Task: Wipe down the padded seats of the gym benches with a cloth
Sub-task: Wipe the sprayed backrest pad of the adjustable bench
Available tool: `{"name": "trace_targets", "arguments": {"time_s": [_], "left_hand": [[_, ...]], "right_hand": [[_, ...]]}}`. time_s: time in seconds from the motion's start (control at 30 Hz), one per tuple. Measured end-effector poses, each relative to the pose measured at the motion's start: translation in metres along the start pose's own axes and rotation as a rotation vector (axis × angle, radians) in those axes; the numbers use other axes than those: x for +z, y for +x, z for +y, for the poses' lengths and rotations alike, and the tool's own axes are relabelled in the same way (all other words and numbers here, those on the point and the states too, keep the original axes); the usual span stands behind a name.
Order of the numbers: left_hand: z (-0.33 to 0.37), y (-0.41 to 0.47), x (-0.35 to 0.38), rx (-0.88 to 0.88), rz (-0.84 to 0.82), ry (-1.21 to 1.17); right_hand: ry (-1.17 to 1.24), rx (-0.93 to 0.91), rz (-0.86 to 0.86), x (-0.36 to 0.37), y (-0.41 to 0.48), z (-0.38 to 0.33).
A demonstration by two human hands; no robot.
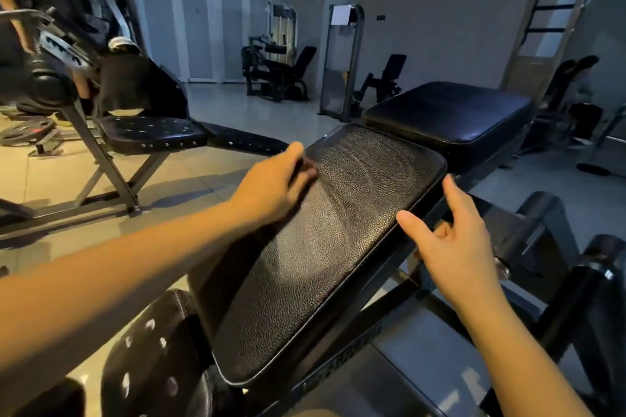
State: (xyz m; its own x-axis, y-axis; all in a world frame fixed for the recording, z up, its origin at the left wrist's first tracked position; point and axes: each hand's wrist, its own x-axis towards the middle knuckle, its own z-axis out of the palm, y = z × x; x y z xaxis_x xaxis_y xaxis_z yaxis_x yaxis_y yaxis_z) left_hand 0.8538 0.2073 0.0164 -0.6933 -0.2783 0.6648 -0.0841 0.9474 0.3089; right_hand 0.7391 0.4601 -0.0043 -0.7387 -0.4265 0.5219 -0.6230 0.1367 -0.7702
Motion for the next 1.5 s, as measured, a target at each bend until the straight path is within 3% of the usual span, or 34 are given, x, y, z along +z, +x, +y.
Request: {"name": "trace_targets", "arguments": {"time_s": [0.1,0.27,0.33,0.4,0.5,0.57,0.67,0.73,0.77,0.83,0.93,1.0,1.1,1.23,1.3,1.43,1.5], "left_hand": [[-0.002,0.025,0.009,-0.141,0.06,0.029],[0.068,-0.031,0.006,0.257,-0.077,-0.143],[0.061,-0.027,0.001,0.292,-0.126,-0.115],[0.041,-0.002,0.007,0.182,-0.068,-0.045],[0.006,0.051,0.014,-0.155,0.058,0.023],[0.012,0.061,0.021,-0.192,0.091,0.033],[0.064,0.026,0.022,0.06,0.074,-0.066],[0.082,-0.002,0.02,0.288,-0.038,-0.12],[0.077,-0.002,0.016,0.318,-0.066,-0.129],[0.056,0.015,0.014,0.234,-0.049,-0.069],[0.019,0.063,0.019,-0.1,0.033,-0.007],[0.017,0.08,0.024,-0.174,0.078,0.007],[0.061,0.057,0.027,-0.029,0.066,-0.07],[0.088,0.008,0.016,0.319,-0.12,-0.153],[0.067,0.022,0.012,0.256,-0.099,-0.082],[0.024,0.088,0.021,-0.173,0.021,0.068],[0.041,0.097,0.026,-0.14,0.036,0.039]], "right_hand": [[0.016,0.002,-0.002,-0.002,0.0,-0.001],[0.045,0.01,0.021,0.001,0.001,-0.002],[0.055,0.021,0.017,0.001,0.002,-0.002],[0.053,0.021,0.015,0.0,0.002,-0.002],[0.053,0.022,0.003,-0.002,0.001,-0.002],[0.054,0.029,-0.005,-0.004,0.001,-0.002],[0.072,0.046,-0.006,-0.004,0.0,-0.002],[0.074,0.043,-0.019,-0.006,0.002,-0.001],[0.076,0.045,-0.025,-0.008,0.003,-0.001],[0.094,0.051,-0.036,-0.011,0.002,-0.001],[0.104,0.055,-0.052,-0.015,0.0,-0.001],[0.091,0.061,-0.056,-0.017,0.0,0.001],[0.106,0.067,-0.057,-0.017,0.0,0.002],[0.121,0.038,-0.049,-0.015,0.002,0.006],[0.132,0.048,-0.065,-0.015,0.002,0.005],[0.131,0.072,-0.071,-0.014,0.001,0.003],[0.128,0.068,-0.069,-0.014,0.002,0.001]]}}
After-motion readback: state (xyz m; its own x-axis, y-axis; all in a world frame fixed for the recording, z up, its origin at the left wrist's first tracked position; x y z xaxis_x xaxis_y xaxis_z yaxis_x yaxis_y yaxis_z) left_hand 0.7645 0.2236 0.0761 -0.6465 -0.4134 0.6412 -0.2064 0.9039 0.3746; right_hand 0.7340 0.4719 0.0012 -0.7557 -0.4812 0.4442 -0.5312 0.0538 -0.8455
